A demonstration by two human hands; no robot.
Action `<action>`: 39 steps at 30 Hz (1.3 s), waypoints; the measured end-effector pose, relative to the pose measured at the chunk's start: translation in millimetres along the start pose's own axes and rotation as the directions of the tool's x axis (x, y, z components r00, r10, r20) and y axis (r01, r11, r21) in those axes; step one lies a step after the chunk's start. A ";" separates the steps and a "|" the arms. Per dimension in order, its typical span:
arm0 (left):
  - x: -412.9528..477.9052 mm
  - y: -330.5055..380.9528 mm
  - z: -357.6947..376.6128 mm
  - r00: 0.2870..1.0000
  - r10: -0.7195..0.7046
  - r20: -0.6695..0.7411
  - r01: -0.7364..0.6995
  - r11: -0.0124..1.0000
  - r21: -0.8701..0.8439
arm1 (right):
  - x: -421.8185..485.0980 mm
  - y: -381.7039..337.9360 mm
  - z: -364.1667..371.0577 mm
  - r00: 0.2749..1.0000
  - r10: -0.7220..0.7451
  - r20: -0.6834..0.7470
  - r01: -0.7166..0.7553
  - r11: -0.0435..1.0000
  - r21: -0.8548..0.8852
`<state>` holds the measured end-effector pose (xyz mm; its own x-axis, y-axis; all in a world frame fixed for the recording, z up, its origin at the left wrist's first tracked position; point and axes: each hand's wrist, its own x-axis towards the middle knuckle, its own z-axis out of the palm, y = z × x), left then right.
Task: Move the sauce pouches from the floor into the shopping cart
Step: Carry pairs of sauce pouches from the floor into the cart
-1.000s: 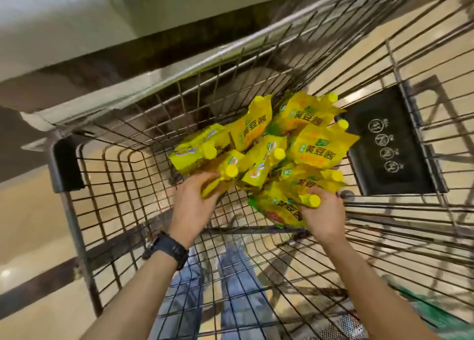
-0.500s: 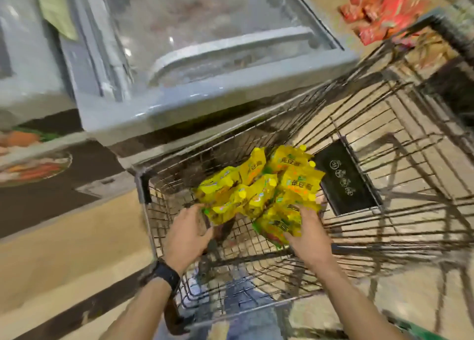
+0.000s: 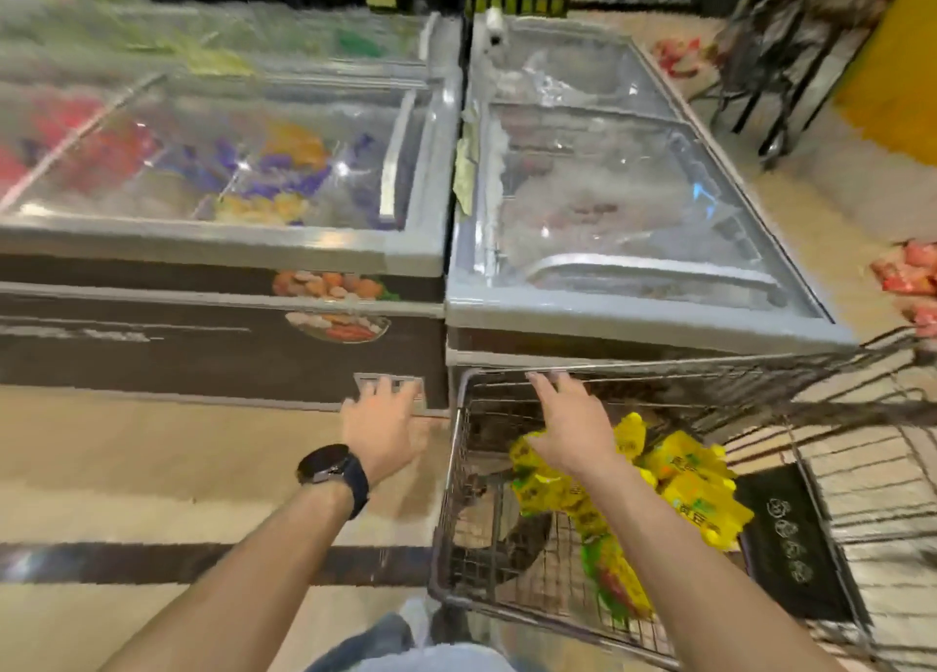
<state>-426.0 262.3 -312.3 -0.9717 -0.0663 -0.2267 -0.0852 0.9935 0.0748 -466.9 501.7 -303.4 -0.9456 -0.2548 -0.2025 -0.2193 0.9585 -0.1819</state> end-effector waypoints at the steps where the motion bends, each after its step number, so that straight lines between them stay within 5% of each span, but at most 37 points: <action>1: -8.0 -5.3 -3.5 0.999 -0.040 -0.008 0.040 0.999 0.008 | 1.9 -6.1 -3.2 0.999 -0.049 0.002 0.049 0.998 -0.033; 10: -119.2 -70.8 -28.8 0.907 -0.418 -0.051 0.418 0.908 -0.012 | 7.2 -89.8 -10.5 0.908 -0.395 0.137 0.412 0.901 -0.134; 20: -303.2 -181.9 -32.5 0.592 -0.803 -0.066 0.806 0.592 0.023 | -34.6 -278.8 -20.3 0.669 -0.722 0.177 0.743 0.643 -0.184; 32: -478.8 -288.0 -13.3 0.316 -0.948 -0.046 0.941 0.319 -0.112 | -151.7 -477.6 6.0 0.439 -0.877 0.197 0.898 0.420 -0.131; 39: -524.0 -341.8 1.9 0.272 -0.961 -0.047 0.952 0.276 -0.135 | -177.0 -550.2 50.1 0.398 -0.874 0.278 0.917 0.384 -0.106</action>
<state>112.8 -42.4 -220.9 -0.1926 -0.9773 -0.0879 -0.9780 0.1985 -0.0639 -166.8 13.0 -215.6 -0.1182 -0.9748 -0.1894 -0.9770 0.1483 -0.1535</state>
